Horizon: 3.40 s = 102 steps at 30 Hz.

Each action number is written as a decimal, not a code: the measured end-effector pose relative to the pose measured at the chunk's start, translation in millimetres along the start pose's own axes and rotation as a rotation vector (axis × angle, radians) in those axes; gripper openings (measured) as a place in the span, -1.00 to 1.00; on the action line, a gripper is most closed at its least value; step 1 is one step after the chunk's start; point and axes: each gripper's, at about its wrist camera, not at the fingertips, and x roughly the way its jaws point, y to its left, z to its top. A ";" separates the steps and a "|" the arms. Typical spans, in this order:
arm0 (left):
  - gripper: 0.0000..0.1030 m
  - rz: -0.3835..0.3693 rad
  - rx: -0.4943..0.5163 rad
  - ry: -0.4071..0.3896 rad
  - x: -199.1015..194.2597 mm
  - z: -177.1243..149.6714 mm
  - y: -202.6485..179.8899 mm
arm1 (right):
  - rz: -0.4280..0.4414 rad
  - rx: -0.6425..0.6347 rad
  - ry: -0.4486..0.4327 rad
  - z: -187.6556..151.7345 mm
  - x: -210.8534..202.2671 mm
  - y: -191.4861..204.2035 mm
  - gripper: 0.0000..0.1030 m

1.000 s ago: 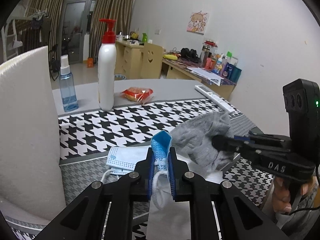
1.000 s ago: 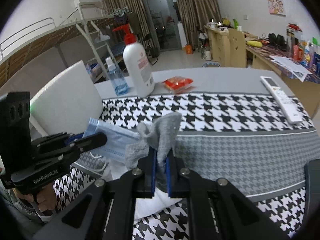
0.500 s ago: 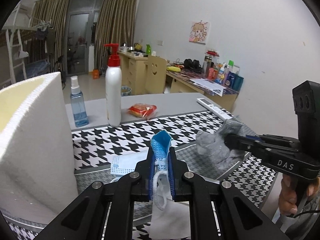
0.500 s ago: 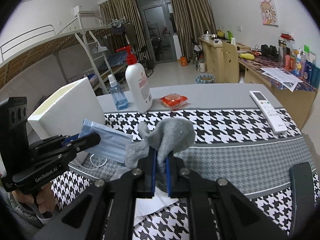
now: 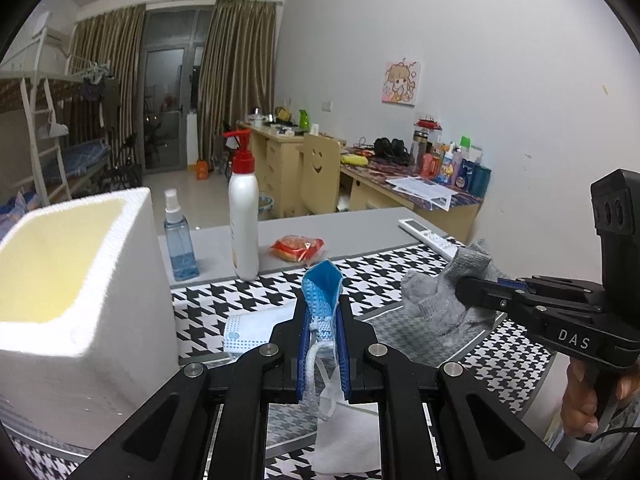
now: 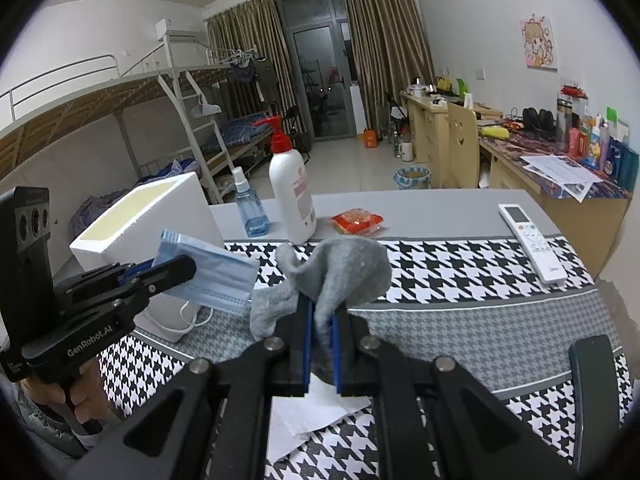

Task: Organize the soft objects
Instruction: 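Lift and carry the blue mask and grey sock over the white foam box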

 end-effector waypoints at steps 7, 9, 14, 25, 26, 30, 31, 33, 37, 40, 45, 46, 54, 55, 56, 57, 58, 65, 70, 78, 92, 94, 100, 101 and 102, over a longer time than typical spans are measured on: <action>-0.75 0.015 0.010 -0.032 -12.7 5.7 -0.7 | 0.002 -0.011 -0.031 4.2 -10.2 8.8 -0.78; -0.75 0.020 0.020 -0.041 -14.8 7.1 -2.2 | -0.002 -0.016 -0.042 5.5 -12.8 11.4 -0.78; -0.75 0.013 0.023 -0.040 -17.7 10.5 -2.3 | 0.007 -0.020 -0.069 7.7 -17.9 16.0 -0.78; -0.75 0.067 0.053 -0.068 -28.0 26.7 -2.8 | 0.010 -0.035 -0.119 18.9 -26.8 26.0 -0.78; -0.75 0.076 0.054 -0.068 -28.7 28.6 -2.8 | 0.009 -0.040 -0.124 21.0 -27.7 28.1 -0.78; -0.75 0.092 0.057 -0.076 -32.4 34.1 -2.5 | 0.014 -0.054 -0.139 26.3 -30.8 34.3 -0.78; -0.75 0.097 0.059 -0.080 -33.6 35.1 -2.2 | 0.015 -0.059 -0.142 27.7 -31.6 35.9 -0.78; -0.75 0.101 0.061 -0.086 -35.6 36.2 -1.7 | 0.014 -0.065 -0.147 30.8 -33.1 38.3 -0.78; -0.75 0.103 0.069 -0.108 -41.0 42.1 -2.0 | 0.013 -0.070 -0.167 35.8 -38.9 41.7 -0.78; -0.75 0.101 0.081 -0.129 -47.0 46.4 -3.8 | 0.010 -0.078 -0.183 38.8 -42.2 43.6 -0.78; -0.75 0.101 0.083 -0.171 -54.3 53.2 -3.9 | 0.010 -0.085 -0.197 43.0 -42.9 47.1 -0.78; -0.75 0.109 0.084 -0.178 -56.4 54.3 -3.4 | 0.005 -0.085 -0.204 43.9 -43.2 47.8 -0.78; -0.75 0.150 0.088 -0.209 -66.9 62.5 3.1 | 0.031 -0.101 -0.221 49.1 -44.5 56.2 -0.78; -0.75 0.158 0.087 -0.214 -68.3 63.5 4.5 | 0.035 -0.103 -0.224 49.4 -44.8 56.4 -0.78; -0.75 0.164 0.084 -0.219 -69.8 64.4 6.2 | 0.038 -0.104 -0.228 50.2 -45.1 57.8 -0.78; -0.75 0.168 0.082 -0.222 -70.1 64.9 6.4 | 0.041 -0.104 -0.231 50.1 -45.7 58.5 -0.78; -0.75 0.174 0.084 -0.227 -71.4 65.5 7.4 | 0.047 -0.107 -0.232 50.2 -45.6 59.8 -0.78; -0.75 0.215 0.072 -0.241 -75.9 68.3 14.7 | 0.069 -0.115 -0.234 50.7 -42.2 64.7 -0.78; -0.75 0.247 0.056 -0.259 -81.6 68.7 20.7 | 0.083 -0.119 -0.234 51.6 -40.0 68.5 -0.78; -0.75 0.311 0.027 -0.261 -84.8 66.4 38.7 | 0.114 -0.140 -0.236 54.3 -40.4 82.3 -0.78; -0.75 0.401 -0.012 -0.241 -83.2 59.1 69.8 | 0.179 -0.197 -0.201 60.2 -23.1 117.0 -0.78; -0.75 0.406 -0.019 -0.236 -82.3 57.7 73.5 | 0.185 -0.205 -0.196 61.6 -20.7 119.6 -0.78; -0.75 0.418 -0.035 -0.202 -76.1 55.7 85.0 | 0.196 -0.218 -0.186 62.0 -16.5 129.1 -0.78; -0.75 0.417 -0.037 -0.197 -75.1 54.6 86.3 | 0.198 -0.219 -0.185 61.9 -15.5 129.9 -0.78; -0.75 0.417 -0.040 -0.191 -74.2 53.8 88.3 | 0.198 -0.220 -0.183 62.1 -14.5 130.6 -0.78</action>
